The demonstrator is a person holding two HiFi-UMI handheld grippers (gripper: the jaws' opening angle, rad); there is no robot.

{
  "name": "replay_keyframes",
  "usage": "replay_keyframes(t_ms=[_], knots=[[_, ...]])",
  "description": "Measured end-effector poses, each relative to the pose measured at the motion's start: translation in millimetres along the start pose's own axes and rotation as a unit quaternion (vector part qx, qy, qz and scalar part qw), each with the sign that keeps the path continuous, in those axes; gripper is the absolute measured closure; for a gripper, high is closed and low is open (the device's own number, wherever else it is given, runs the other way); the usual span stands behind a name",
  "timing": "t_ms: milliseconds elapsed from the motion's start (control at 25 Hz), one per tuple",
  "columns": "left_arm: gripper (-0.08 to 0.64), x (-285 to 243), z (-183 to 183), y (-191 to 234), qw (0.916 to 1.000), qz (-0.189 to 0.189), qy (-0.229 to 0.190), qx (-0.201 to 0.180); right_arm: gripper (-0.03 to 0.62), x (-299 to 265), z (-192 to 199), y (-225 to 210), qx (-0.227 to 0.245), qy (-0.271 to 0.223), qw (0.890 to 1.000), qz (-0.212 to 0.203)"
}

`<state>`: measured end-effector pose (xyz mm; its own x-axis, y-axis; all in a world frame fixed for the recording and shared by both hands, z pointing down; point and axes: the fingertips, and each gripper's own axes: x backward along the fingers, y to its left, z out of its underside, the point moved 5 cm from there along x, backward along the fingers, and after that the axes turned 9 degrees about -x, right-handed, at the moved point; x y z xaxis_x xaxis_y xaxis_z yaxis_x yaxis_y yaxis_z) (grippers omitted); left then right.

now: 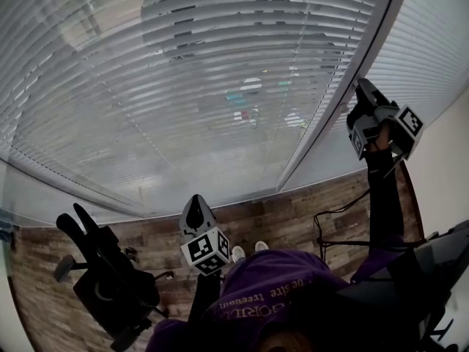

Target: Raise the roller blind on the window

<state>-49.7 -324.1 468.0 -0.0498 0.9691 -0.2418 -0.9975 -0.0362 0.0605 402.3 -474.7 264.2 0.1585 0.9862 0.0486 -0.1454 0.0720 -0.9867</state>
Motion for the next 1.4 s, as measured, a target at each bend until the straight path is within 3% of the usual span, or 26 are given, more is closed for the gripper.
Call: replay_keyframes(t_ms=[200,400,520,600,680,800,960,1160,1320,1400], knots=[[0.558,-2.5,1.5,4.0,1.0000,0.000,-0.001,0.001,0.469,-2.3,2.6,-9.5,-0.132,-0.009,0.991,-0.025],[0.558,-1.3,1.4,5.1,1.0000,0.000,-0.001,0.002,0.469,-1.3,6.1,-14.2,-0.243,-0.024,0.968,-0.057],[0.558,-3.4,-1.3,2.1,1.0000,0.001,-0.002,0.000,0.469,-5.3,6.1,-15.3,-0.269,-0.034,0.959,-0.086],[0.558,-3.0,0.6,1.0,1.0000,0.003,-0.001,-0.002,0.469,-4.5,6.5,-16.2,-0.206,-0.030,0.973,-0.102],[0.558,-1.8,4.9,1.9,1.0000,0.004,0.000,-0.003,0.469,0.8,14.7,-14.8,-0.090,-0.002,0.989,-0.119],[0.558,-1.2,6.3,2.5,1.0000,0.005,0.001,-0.005,0.469,12.8,46.8,-12.2,0.064,0.069,0.986,-0.138],[0.558,3.6,-5.2,3.9,0.9999,0.012,-0.004,-0.010,0.469,32.8,117.3,0.1,0.225,0.138,0.953,-0.147],[0.558,3.5,-6.5,-8.5,0.9997,0.019,-0.005,-0.018,0.469,49.5,160.3,-9.1,0.326,0.148,0.918,-0.171],[0.558,4.5,-2.3,-4.7,0.9997,0.017,-0.005,-0.018,0.471,55.6,188.7,-10.8,0.453,0.156,0.862,-0.164],[0.558,5.7,-1.7,-3.1,0.9997,0.017,-0.002,-0.018,0.499,57.5,194.8,-8.3,0.485,0.150,0.848,-0.154]])
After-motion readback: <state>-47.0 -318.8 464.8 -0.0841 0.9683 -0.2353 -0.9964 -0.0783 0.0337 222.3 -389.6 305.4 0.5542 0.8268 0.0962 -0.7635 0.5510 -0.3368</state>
